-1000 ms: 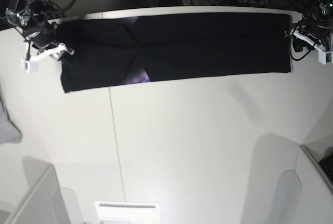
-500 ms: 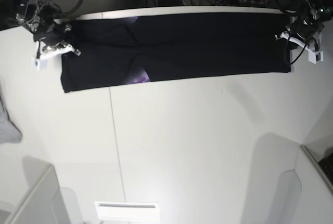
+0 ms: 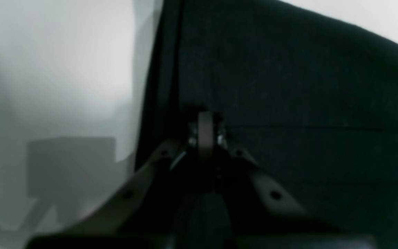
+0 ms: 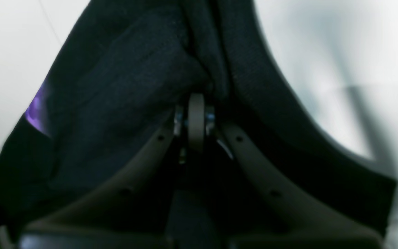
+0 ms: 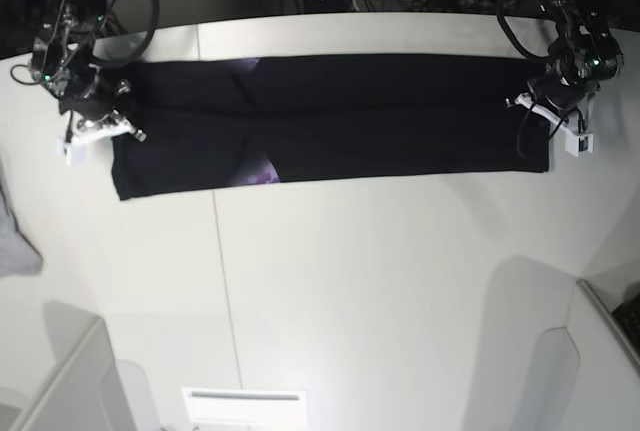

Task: Fold the T-shirt properly
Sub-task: 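Grasp the folded strip's ends with both grippers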

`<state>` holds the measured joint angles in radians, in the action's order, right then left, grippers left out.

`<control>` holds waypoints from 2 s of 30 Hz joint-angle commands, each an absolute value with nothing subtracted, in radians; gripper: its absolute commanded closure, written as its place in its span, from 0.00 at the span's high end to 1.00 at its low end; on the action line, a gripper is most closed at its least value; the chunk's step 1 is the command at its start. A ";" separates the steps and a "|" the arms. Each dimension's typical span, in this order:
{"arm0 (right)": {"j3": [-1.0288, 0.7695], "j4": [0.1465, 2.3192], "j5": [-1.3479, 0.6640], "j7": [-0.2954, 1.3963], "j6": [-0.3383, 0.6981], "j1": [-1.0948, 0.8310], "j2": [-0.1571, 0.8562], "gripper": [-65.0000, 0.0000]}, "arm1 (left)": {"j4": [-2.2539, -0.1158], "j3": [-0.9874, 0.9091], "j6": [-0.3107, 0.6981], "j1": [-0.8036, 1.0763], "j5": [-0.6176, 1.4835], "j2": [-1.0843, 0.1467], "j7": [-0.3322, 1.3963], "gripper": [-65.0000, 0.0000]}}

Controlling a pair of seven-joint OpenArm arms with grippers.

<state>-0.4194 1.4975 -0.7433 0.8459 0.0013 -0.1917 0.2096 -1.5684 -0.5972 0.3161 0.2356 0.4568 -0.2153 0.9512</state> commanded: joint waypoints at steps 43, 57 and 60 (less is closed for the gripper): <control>-0.377 1.983 -0.590 0.857 0.113 -0.308 0.101 0.00 | -1.802 -0.975 0.507 0.226 0.754 -0.229 1.218 1.00; -0.377 1.986 -0.591 0.855 0.113 -0.326 0.101 0.00 | -1.521 -0.745 0.504 0.209 0.645 -0.226 0.974 1.00; -0.377 1.986 -0.591 0.855 0.113 -0.326 0.101 0.00 | -1.511 -0.745 0.504 0.209 0.645 -0.223 0.963 1.00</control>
<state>-0.3721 1.9682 -0.5789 0.8753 0.1059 -0.3328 0.0933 -1.5013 -0.7433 0.5018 0.2111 0.6369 -0.2127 0.9565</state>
